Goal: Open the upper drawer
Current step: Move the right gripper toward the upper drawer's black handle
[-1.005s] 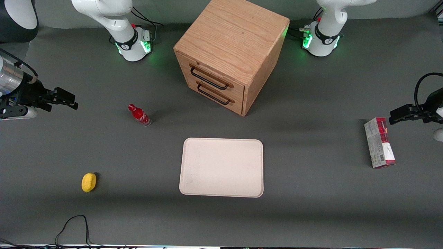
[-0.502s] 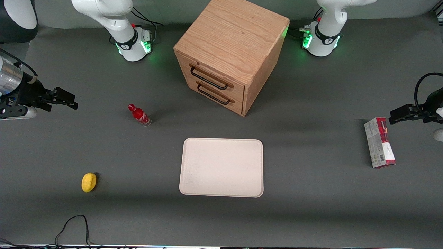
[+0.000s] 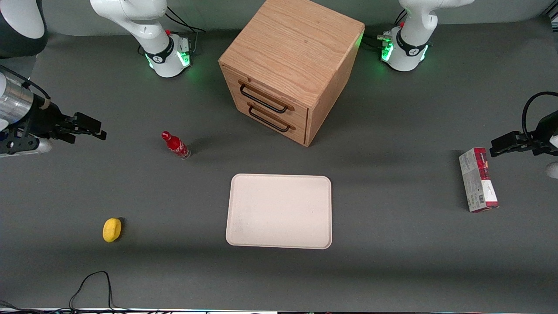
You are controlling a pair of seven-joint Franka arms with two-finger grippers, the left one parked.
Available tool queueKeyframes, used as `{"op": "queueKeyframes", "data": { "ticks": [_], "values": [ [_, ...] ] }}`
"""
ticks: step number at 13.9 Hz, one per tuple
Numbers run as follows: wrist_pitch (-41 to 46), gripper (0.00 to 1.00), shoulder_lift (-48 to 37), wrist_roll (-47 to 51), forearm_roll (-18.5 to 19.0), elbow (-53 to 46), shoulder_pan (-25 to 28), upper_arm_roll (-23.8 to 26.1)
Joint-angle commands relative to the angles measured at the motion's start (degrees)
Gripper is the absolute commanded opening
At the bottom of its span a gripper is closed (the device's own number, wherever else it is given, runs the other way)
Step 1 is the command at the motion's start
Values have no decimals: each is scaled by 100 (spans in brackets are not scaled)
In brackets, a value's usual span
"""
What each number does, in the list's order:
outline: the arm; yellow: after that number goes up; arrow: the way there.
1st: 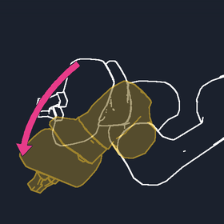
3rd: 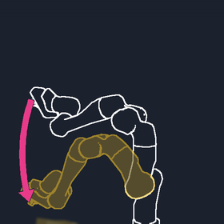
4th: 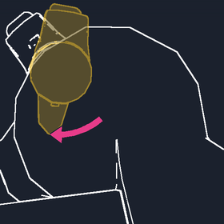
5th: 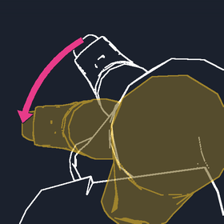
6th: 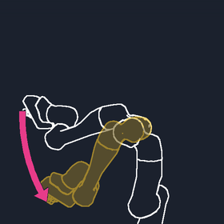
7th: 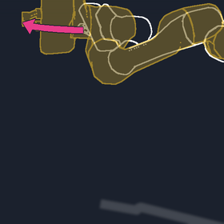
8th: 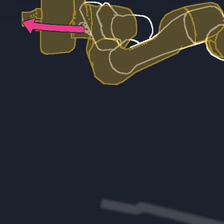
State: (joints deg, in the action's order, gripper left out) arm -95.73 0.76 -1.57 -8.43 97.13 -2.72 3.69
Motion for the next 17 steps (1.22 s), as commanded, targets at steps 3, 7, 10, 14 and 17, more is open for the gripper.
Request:
{"op": "queueKeyframes", "data": {
  "ticks": [3, 7, 10, 14, 17],
  "values": [
    [107, 100, 705, -80, -98, -923, 561, -8],
    [169, 100, 1004, -826, -72, -1038, 1000, 27],
    [169, 100, 1486, -1133, -89, -1344, 1132, 79],
    [248, 100, 2077, -2233, -45, -1803, 1501, 202],
    [239, 100, 2165, -2217, -19, -1803, 1984, 185]
  ]
}}
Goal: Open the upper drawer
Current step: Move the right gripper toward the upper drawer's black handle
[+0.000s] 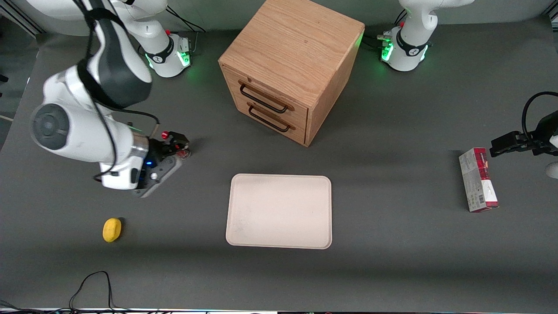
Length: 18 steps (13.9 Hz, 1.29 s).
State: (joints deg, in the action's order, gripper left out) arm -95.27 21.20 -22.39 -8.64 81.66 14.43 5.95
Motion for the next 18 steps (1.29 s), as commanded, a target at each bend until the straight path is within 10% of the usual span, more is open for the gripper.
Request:
{"op": "queueKeyframes", "data": {
  "ticks": [1, 18],
  "values": [
    [211, 100, 121, -134, -6, -221, 393, -24],
    [959, 100, 86, 165, -929, 411, 1431, -24]
  ]
}}
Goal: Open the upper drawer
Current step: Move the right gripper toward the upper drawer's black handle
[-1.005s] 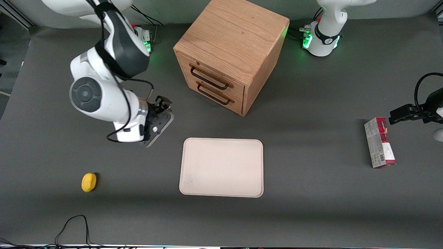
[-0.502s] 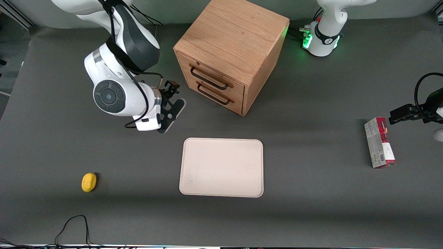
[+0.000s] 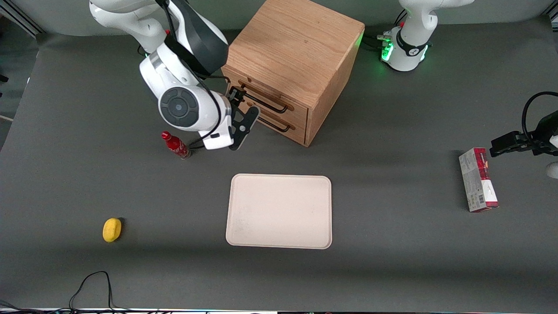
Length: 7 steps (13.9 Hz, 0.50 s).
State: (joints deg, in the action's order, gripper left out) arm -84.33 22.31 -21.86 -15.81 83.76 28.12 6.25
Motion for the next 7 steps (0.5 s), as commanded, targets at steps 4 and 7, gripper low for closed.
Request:
{"op": "queueKeyframes", "data": {
  "ticks": [4, 7],
  "values": [
    [-162, 100, -25, 472, -432, 290, 114, -71],
    [-311, 100, 19, 481, -432, 317, 299, -80]
  ]
}}
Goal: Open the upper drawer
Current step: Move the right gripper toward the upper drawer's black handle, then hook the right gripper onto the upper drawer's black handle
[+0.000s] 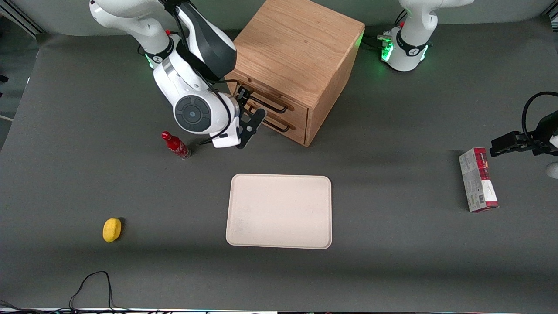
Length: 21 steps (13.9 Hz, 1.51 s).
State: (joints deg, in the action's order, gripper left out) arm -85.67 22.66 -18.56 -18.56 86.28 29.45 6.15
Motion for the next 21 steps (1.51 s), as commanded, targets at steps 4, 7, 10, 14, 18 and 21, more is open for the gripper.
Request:
{"op": "queueKeyframes", "data": {
  "ticks": [4, 7, 10, 14, 18, 21],
  "values": [
    [-379, 100, -16, 151, -148, 240, 280, -70],
    [-599, 100, -51, 150, -148, 433, 369, -70],
    [-705, 100, -77, 142, -148, 557, 465, -70],
    [-890, 100, -86, 133, -148, 732, 500, -79],
    [-994, 100, -25, 36, -60, 724, 465, -114],
    [-1056, 100, 2, 28, -51, 715, 430, -158]
  ]
}}
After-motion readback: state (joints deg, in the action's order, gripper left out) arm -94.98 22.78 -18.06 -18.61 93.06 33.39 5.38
